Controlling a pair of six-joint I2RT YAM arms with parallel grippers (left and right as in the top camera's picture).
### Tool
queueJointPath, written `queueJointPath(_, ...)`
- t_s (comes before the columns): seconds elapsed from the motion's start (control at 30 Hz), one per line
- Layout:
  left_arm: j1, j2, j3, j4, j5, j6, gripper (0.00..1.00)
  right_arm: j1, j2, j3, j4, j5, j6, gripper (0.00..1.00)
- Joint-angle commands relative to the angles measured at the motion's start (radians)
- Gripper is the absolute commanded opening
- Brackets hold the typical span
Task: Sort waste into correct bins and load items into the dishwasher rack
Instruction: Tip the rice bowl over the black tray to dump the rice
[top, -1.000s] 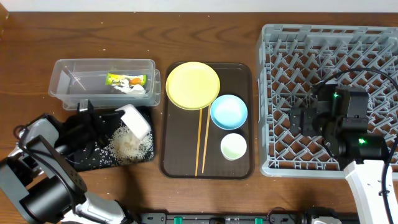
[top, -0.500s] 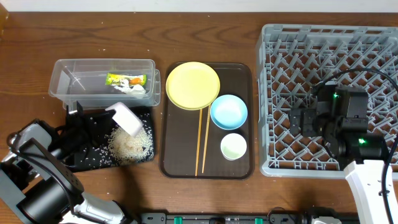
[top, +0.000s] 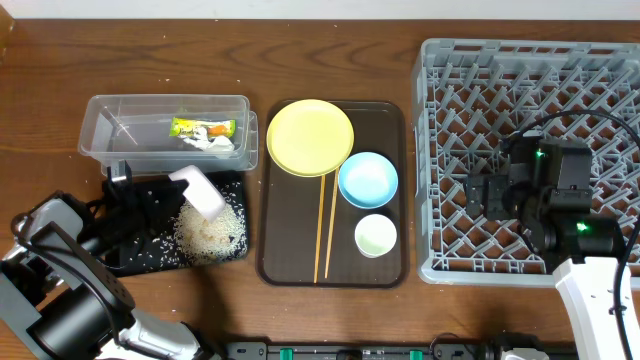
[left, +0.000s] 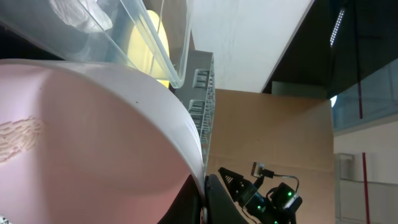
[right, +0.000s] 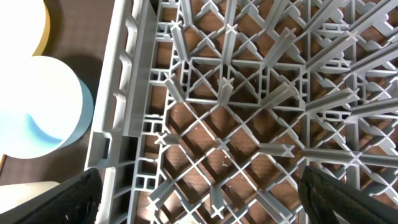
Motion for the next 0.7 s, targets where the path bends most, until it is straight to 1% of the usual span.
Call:
queueJointPath(0.0, 0.005, 0.004, -0.003, 0.002, -0.002, -0.061, 0.06, 0.013, -0.002, 0.022, -0.004, -0.007, -0.014, 0.99)
queueJointPath(0.07, 0.005, 0.004, -0.003, -0.001, -0.004, -0.23, 0.06, 0.013, -0.002, 0.022, -0.005, -0.008, -0.014, 0.99)
queueJointPath(0.1, 0.005, 0.004, -0.003, -0.002, 0.013, -0.284, 0.06, 0.013, -0.002, 0.022, -0.005, -0.007, -0.014, 0.98)
queueJointPath(0.13, 0.005, 0.004, -0.003, -0.002, 0.061, -0.275, 0.06, 0.013, -0.002, 0.022, -0.005, -0.008, -0.014, 0.99)
queueJointPath(0.17, 0.005, 0.003, -0.002, -0.006, 0.103, -0.23, 0.06, 0.013, -0.002, 0.022, -0.005, -0.008, -0.014, 0.99)
queueJointPath(0.23, 0.005, 0.003, 0.001, 0.014, 0.099, -0.17, 0.06, 0.013, -0.002, 0.022, -0.005, -0.008, -0.014, 0.99)
queueJointPath(0.27, 0.005, 0.004, 0.001, 0.014, 0.069, -0.17, 0.06, 0.013, -0.002, 0.022, -0.005, -0.008, -0.014, 0.99)
queueJointPath(0.33, 0.005, 0.004, 0.001, 0.015, 0.001, -0.229, 0.06, 0.013, -0.002, 0.022, -0.006, -0.008, -0.014, 0.99)
queueJointPath(0.37, 0.005, 0.004, 0.001, 0.018, -0.011, -0.257, 0.06, 0.013, -0.002, 0.022, -0.006, -0.007, -0.014, 0.99)
queueJointPath(0.4, 0.005, 0.004, 0.001, 0.018, 0.01, -0.252, 0.06, 0.013, -0.002, 0.022, -0.006, -0.008, -0.014, 0.99)
queueJointPath(0.47, 0.005, 0.003, 0.001, 0.013, 0.068, -0.164, 0.06, 0.013, -0.002, 0.022, -0.006, -0.008, -0.014, 0.99)
queueJointPath(0.57, 0.005, 0.003, 0.001, 0.043, 0.051, -0.159, 0.06, 0.013, -0.002, 0.022, -0.008, -0.008, -0.014, 0.99)
queueJointPath(0.63, 0.005, 0.003, 0.002, 0.043, 0.08, -0.157, 0.06, 0.013, -0.002, 0.022, -0.008, -0.007, -0.014, 0.99)
queueJointPath(0.67, 0.002, 0.001, 0.002, 0.039, 0.103, -0.121, 0.06, 0.013, -0.002, 0.022, -0.008, -0.008, -0.014, 0.99)
